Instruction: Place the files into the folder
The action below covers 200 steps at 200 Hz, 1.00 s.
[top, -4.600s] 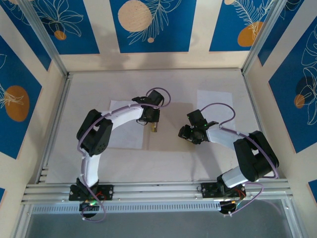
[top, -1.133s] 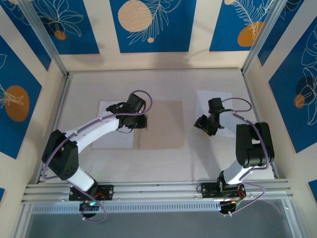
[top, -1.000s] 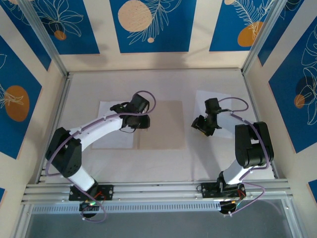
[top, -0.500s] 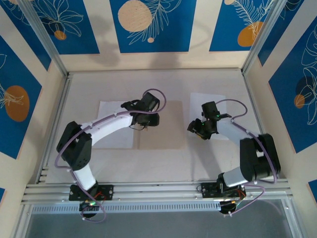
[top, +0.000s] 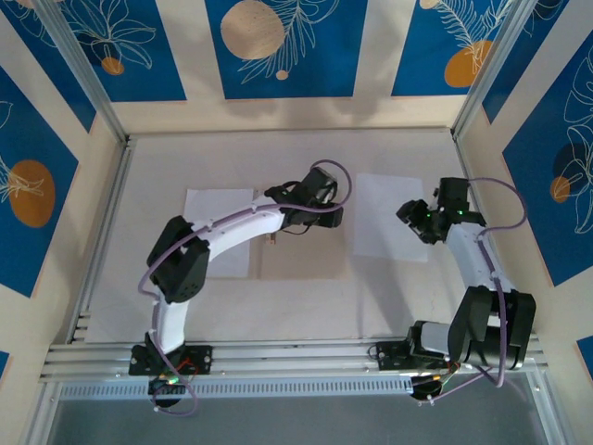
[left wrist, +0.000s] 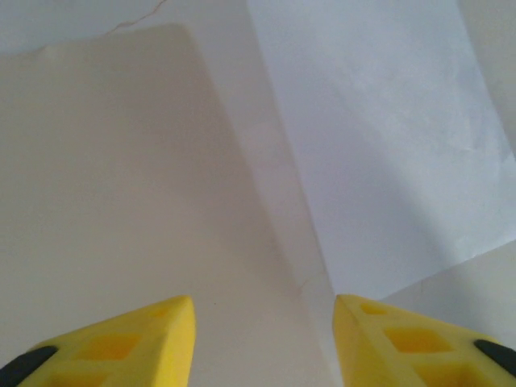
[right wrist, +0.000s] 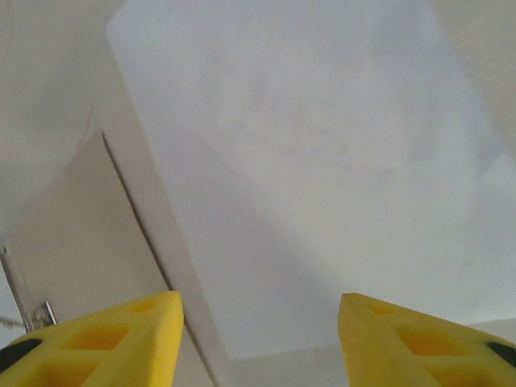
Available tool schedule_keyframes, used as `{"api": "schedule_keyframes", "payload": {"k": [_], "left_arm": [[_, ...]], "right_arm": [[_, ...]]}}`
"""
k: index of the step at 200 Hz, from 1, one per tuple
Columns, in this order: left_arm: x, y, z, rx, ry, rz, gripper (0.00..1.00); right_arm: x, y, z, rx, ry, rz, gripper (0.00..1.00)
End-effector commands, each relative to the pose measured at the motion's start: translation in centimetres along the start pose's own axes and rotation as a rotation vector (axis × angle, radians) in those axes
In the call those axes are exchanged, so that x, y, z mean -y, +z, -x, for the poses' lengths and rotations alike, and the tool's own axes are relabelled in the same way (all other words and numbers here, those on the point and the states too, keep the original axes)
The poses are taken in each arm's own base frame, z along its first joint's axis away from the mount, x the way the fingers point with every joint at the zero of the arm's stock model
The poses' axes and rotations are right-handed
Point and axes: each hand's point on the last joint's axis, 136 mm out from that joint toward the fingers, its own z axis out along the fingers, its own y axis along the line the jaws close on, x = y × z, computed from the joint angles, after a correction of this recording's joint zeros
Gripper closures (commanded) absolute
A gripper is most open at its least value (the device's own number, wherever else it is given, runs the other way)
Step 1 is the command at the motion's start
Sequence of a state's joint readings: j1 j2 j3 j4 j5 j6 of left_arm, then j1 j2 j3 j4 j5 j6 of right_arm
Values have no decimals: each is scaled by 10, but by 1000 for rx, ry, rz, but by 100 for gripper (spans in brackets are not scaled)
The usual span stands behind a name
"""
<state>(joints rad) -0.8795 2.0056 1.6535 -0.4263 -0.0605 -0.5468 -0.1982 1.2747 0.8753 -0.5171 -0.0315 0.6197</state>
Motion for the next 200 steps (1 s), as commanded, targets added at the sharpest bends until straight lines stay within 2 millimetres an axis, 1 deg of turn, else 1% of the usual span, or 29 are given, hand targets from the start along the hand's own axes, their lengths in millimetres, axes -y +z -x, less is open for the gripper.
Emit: {"api": "schedule_keyframes", "payload": {"k": [1,22,40,60,70,89,102,127,155,200], "left_arm": [[14,13,19,49,20,15,44],[20,29,24,37,22,34,40],[29,41,29,56,21,22,33],[37,52,32,89,18,-2,28],[42,57,34,102,19,-14,26],[45,70,33,97,38,-7,22],[47,76,34,88,44,-2,21],[48,92,28,61,43,0,20],[51,106,26,51,39,-7,18],[52,122,21,26,22,-15,19]], "right_arm": [[5,-4,24,26,2,4,44],[25,0,40,44,33,-38,37],[39,5,50,42,73,-46,35],[43,14,57,8,111,-20,35],[41,18,60,-7,117,-12,36],[43,27,63,-35,129,-13,37],[44,34,62,-57,128,-17,39],[47,44,61,-96,128,-21,41],[49,55,57,-112,115,-41,42],[54,74,49,-154,95,-92,42]]}}
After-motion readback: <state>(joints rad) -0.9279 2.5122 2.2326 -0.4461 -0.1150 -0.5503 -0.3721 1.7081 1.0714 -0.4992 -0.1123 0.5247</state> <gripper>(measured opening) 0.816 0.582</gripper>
